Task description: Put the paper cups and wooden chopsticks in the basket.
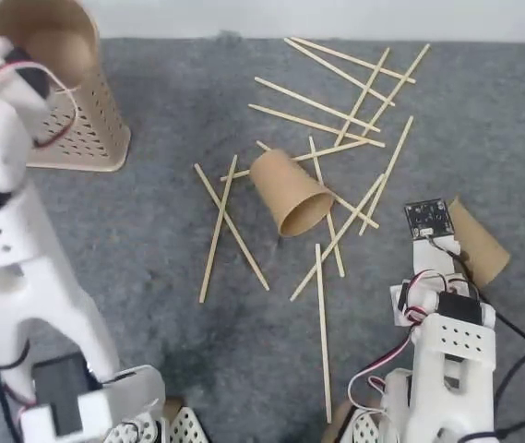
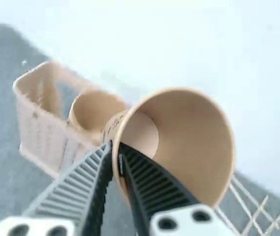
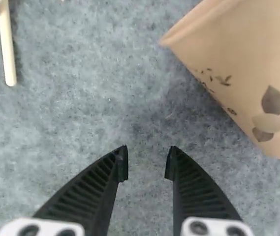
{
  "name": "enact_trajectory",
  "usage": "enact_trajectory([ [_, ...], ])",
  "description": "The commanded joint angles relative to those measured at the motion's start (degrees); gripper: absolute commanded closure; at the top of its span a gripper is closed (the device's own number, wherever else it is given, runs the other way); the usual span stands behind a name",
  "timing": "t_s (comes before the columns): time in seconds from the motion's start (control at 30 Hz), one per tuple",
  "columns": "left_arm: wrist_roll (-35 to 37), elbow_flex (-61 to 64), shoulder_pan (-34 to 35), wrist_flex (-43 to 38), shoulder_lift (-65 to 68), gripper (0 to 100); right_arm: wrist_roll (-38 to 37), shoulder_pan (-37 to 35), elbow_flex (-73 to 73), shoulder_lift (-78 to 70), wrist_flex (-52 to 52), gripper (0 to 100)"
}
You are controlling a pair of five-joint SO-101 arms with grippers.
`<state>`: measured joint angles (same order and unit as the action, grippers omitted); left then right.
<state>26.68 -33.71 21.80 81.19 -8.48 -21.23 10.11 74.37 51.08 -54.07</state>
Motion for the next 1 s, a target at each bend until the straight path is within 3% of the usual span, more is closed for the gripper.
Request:
enact_trajectory([
  [0.0,1.05,-6.55,0.44,-3.78,5.89,99,0.53,0.48,-0.26,-0.22,1.01,86.2],
  [0.23,12.31,-25.80,4.48,-2.90,23.82,99,0.53,0.31,-0.26,-0.31,1.10,86.2],
  [0.43,12.75,-40.13,5.89,0.79,36.66,99,0.53,0.31,-0.26,-0.31,1.19,86.2],
  [0.97,16.79,-45.85,7.91,8.00,48.00,99,0.53,-0.84,0.35,0.04,2.07,86.2],
])
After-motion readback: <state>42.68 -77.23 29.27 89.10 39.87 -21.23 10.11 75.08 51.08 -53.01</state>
